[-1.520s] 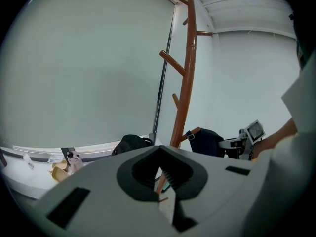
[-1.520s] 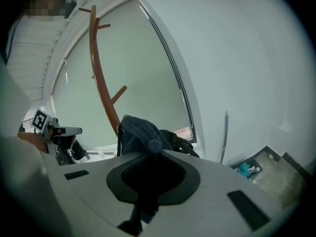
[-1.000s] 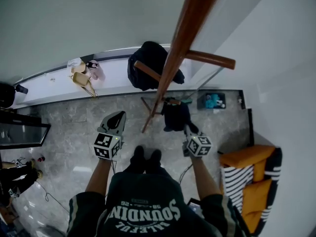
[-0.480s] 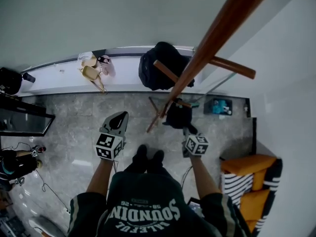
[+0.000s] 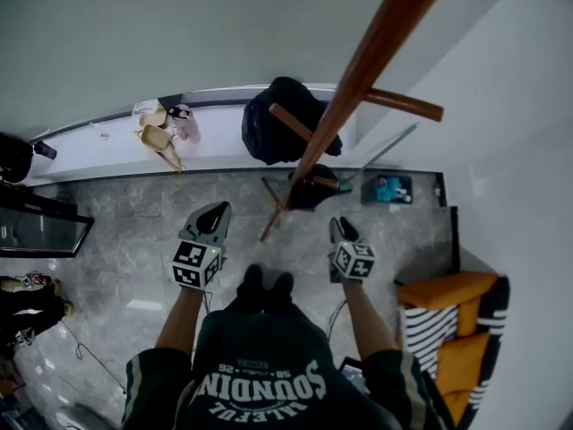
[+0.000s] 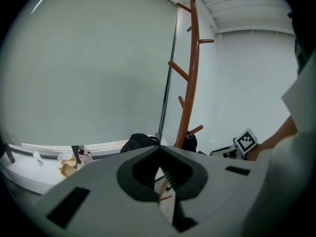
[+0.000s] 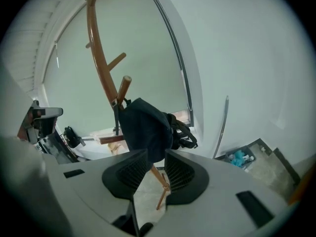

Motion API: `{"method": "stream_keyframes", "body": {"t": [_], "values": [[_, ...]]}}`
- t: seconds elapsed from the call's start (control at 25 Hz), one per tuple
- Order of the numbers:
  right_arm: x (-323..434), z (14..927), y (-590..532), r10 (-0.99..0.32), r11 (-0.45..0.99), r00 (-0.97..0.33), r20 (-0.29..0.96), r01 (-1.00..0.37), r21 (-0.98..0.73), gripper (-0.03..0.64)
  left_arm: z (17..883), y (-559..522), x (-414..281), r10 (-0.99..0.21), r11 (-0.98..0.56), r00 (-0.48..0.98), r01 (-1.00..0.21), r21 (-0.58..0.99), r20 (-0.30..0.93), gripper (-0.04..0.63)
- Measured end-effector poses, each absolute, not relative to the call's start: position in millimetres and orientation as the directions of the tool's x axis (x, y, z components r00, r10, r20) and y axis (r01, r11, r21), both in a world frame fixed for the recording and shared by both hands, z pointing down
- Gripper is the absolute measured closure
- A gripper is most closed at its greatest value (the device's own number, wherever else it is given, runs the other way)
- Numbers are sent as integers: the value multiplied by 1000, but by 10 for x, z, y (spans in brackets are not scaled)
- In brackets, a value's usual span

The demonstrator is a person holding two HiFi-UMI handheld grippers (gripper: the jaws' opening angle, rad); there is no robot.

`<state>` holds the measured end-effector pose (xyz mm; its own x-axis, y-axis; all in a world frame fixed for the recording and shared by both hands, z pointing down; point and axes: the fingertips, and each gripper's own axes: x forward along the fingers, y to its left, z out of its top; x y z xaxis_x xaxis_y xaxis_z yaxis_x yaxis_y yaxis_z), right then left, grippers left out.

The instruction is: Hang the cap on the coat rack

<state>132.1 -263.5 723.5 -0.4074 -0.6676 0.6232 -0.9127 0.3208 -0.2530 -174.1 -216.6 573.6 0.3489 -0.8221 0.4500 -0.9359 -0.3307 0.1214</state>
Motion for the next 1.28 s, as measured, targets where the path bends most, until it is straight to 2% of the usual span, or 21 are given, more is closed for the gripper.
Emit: {"method": "stream_keyframes", "body": {"t": [0.24,0.36,0.72,1.0,1.28], "values": [[1287,6689,-2612,-741,350,-418,526,-909,-228,531,5649,-2224,-1543,-812,-389,398,-914,112,426,595],[1220,6314,-2622,-792,374,-424,440,-906,-199,566,5607,-2259,-1435,-808,-416,422,-903,109,411,595],[1031,5248,-2544,-847,463,-472,246,-881,-96,617,5350,-2381,-1027,-793,-498,499,-861,99,351,595],[1015,4903,-2481,-853,477,-483,195,-875,-81,617,5057,-2446,-807,-788,-544,543,-835,86,288,595],[1082,4892,-2375,-855,476,-481,195,-876,-78,618,4927,-2429,-645,-779,-574,569,-816,67,265,595]]}}
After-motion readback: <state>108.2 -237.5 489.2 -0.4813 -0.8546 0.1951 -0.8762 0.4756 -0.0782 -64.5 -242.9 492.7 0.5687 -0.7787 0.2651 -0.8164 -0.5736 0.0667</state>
